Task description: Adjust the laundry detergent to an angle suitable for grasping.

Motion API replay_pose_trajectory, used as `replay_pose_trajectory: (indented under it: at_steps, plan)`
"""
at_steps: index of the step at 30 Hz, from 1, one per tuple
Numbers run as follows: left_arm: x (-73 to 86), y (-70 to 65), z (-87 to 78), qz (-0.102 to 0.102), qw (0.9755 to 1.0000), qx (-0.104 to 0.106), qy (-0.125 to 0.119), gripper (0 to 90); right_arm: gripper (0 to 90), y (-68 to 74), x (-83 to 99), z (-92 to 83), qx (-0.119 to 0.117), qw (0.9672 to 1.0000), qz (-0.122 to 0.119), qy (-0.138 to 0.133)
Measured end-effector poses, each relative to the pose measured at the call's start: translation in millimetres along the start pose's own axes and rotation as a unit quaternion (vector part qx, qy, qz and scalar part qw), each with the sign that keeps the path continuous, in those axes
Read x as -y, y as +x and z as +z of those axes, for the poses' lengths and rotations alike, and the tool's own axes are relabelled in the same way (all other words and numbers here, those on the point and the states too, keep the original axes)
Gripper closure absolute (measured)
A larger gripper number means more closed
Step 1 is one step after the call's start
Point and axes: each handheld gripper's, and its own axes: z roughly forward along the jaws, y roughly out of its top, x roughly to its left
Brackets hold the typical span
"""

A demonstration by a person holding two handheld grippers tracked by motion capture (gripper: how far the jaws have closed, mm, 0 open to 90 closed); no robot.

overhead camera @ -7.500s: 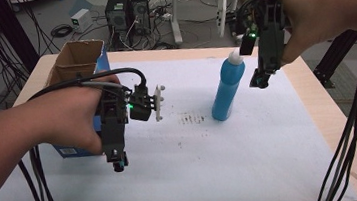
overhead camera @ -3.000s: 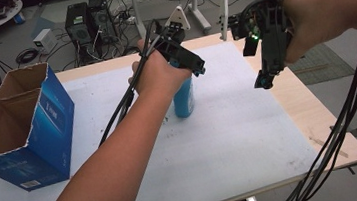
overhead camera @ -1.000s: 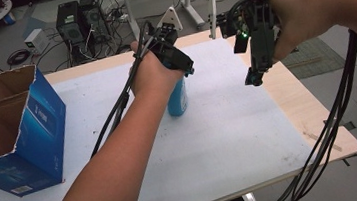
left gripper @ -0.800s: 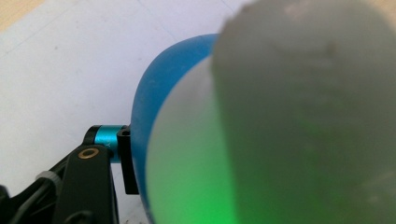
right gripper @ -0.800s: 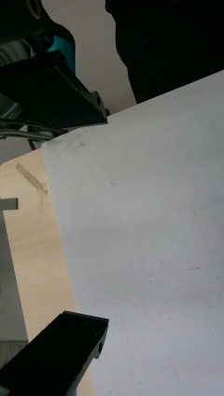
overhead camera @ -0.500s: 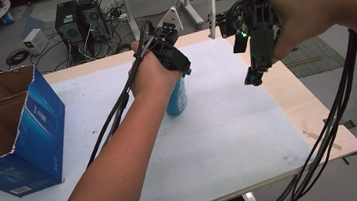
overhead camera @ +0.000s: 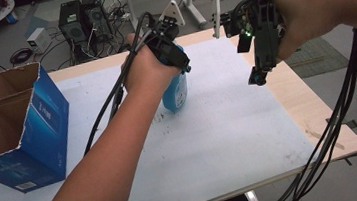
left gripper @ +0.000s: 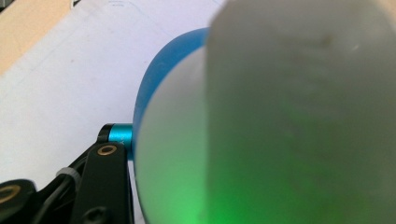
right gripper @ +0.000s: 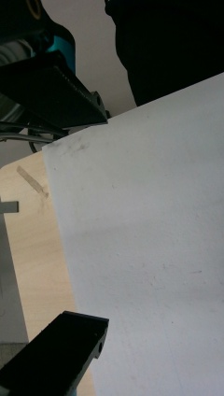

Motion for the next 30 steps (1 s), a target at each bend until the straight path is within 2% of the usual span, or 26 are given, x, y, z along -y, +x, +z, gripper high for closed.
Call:
replay_pose_trajectory:
  at_steps: [7,11,16,19,23,24,25,29,30]
  plan:
    - [11.9,8.3,-31.5,0.042,0.9990,0.018,0.003,43.6,3.2,3.3,-6.4,-2.9,0.002,1.0000,-0.008,-0.004]
    - [24.3,13.5,-51.9,0.081,0.9963,0.027,0.008,43.5,3.2,5.2,-9.5,-3.6,0.003,0.9999,-0.010,-0.004]
    - [37.8,18.4,-73.7,0.115,0.9923,0.044,0.016,43.5,3.2,4.7,-12.4,-3.7,0.003,0.9999,-0.011,0.000]
    - [46.0,18.4,-86.5,0.143,0.9882,0.053,0.018,43.5,3.2,3.0,-15.4,-3.1,0.001,0.9999,-0.011,-0.002]
    - [56.9,16.7,-99.6,0.183,0.9805,0.068,0.023,43.5,3.2,0.8,-21.2,-2.3,0.001,0.9999,-0.011,0.000]
    - [56.9,16.7,-99.6,0.183,0.9805,0.068,0.023,43.5,3.2,0.8,-21.2,-2.3,0.001,0.9999,-0.011,0.000]
    - [61.9,14.3,-103.5,0.199,0.9768,0.075,0.024,43.5,3.2,0.4,-22.8,-2.6,0.000,0.9999,-0.012,0.001]
    - [73.5,10.1,-110.0,0.238,0.9665,0.091,0.027,43.5,3.2,0.3,-31.4,-1.4,-0.002,0.9998,-0.018,0.001]
    - [76.8,8.9,-111.6,0.251,0.9630,0.096,0.025,43.5,3.2,0.4,-32.8,-0.9,-0.002,0.9998,-0.021,0.001]
